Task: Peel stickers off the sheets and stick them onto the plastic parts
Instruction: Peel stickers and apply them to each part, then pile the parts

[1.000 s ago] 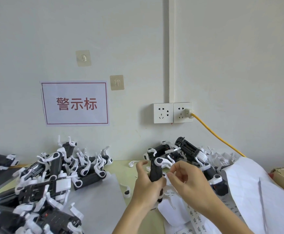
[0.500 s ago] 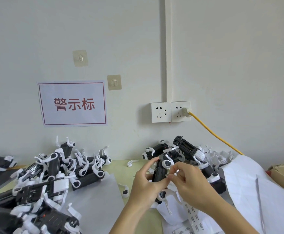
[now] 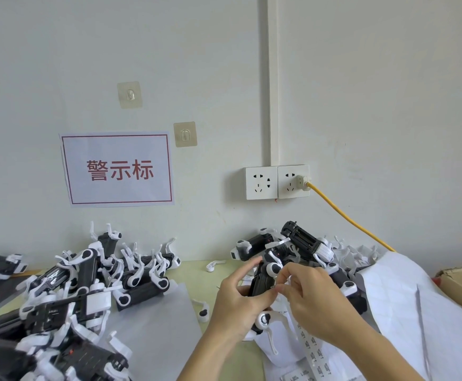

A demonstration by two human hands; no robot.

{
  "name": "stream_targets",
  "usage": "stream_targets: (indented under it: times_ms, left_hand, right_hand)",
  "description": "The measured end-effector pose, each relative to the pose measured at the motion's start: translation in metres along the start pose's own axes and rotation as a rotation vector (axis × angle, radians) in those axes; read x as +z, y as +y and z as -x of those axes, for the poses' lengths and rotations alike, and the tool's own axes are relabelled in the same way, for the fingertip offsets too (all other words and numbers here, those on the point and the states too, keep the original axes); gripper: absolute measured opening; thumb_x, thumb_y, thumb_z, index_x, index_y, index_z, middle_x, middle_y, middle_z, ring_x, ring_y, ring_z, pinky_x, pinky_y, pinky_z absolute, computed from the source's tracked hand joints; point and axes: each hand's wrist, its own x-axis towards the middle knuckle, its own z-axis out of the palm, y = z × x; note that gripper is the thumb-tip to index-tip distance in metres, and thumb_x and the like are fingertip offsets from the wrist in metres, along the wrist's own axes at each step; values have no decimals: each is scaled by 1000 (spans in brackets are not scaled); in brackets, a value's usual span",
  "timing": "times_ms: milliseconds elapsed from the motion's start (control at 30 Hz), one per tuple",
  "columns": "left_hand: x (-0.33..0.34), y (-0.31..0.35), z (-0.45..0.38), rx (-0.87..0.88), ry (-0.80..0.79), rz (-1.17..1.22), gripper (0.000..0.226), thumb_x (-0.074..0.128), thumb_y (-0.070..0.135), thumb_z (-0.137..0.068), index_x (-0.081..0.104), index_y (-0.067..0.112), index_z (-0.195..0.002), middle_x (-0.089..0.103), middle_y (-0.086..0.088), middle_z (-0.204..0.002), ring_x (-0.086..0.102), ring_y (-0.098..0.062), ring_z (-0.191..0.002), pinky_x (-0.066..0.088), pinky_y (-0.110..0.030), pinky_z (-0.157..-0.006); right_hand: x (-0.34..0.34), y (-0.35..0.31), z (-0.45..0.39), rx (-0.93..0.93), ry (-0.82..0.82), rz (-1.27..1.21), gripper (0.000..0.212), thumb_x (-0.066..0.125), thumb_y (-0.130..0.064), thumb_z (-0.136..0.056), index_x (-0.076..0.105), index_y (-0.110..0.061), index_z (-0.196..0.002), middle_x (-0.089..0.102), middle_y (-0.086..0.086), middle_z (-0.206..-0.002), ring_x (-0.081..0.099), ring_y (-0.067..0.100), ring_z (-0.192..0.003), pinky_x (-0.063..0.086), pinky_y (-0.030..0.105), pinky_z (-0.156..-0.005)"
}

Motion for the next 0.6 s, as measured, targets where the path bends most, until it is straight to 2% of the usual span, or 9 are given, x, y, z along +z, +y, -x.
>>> stream_targets:
  times_ms: [233, 400, 600]
  left_hand:
    - [0, -1, -1, -5, 16, 46, 51, 74, 9, -86, 64, 49, -116, 73, -9, -74, 63, -19, -63, 53, -23, -62]
    - [0, 0, -4, -19, 37, 60, 55, 58, 7, -91, 68, 59, -106, 53, -13, -72, 45, -24, -71, 39, -33, -69]
    - [0, 1, -4, -13, 45, 50, 56, 56, 7, -91, 68, 60, -106, 49, -13, -74, 40, -26, -72, 34, -35, -71]
  right_hand:
    - [-1, -1, 2, -7, 5, -18, 16, 60, -25, -97, 60, -30, -82, 50, -15, -48, 41, 10, -48, 34, 24, -52]
    - [-3, -2, 2, 9, -36, -49, 22, 63, -23, -95, 58, -29, -75, 49, -15, -50, 41, 8, -52, 42, 31, -61]
    - [-2, -2, 2, 0, -3, -33, 21, 63, -24, -95, 59, -29, -75, 49, -16, -50, 41, 9, -51, 42, 31, -59]
